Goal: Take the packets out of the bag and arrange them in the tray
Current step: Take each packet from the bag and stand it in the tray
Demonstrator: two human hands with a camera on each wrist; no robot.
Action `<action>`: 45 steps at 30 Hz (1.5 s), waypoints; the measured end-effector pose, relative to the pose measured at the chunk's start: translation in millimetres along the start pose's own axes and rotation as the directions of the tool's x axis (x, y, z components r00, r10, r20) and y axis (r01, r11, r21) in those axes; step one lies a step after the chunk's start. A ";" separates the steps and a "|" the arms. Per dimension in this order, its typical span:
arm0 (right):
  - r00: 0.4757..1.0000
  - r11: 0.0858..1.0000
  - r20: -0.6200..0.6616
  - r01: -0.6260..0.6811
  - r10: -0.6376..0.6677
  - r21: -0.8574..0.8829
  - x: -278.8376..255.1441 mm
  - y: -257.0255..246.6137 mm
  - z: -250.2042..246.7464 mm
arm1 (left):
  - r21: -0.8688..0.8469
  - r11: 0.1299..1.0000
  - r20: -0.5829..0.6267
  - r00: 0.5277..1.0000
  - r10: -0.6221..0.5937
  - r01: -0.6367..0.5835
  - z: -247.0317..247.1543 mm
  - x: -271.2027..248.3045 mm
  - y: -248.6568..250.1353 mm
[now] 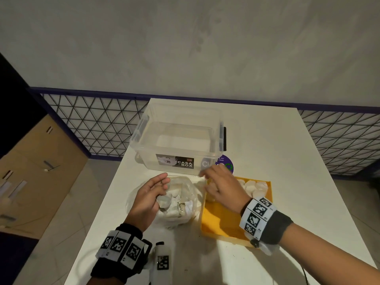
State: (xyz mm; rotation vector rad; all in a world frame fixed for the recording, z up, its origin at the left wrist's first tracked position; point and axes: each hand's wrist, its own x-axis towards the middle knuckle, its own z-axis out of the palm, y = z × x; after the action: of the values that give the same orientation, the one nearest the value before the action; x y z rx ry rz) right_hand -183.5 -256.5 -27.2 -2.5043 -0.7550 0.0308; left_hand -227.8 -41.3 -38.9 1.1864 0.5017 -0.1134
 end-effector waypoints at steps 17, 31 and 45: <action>0.927 0.691 0.348 -0.343 0.139 0.636 41.7 -49.5 38.6 | -0.064 0.995 -0.030 0.996 0.081 -0.083 -4.7 -5.1 5.1; 0.914 0.971 0.396 -0.015 -0.084 0.239 44.5 -48.2 29.3 | 0.579 0.773 0.224 0.962 0.154 -0.259 -20.2 -7.1 -14.7; 0.954 0.938 0.291 -0.164 0.072 0.305 35.4 -34.9 12.5 | 0.522 0.817 0.070 0.967 0.243 -0.243 -7.4 0.2 -19.9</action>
State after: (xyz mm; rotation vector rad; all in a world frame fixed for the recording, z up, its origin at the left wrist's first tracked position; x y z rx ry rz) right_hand -173.4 -207.3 -16.6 -2.2448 -0.6428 0.5180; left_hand -236.8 -42.2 -58.2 1.7855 0.3168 -0.0291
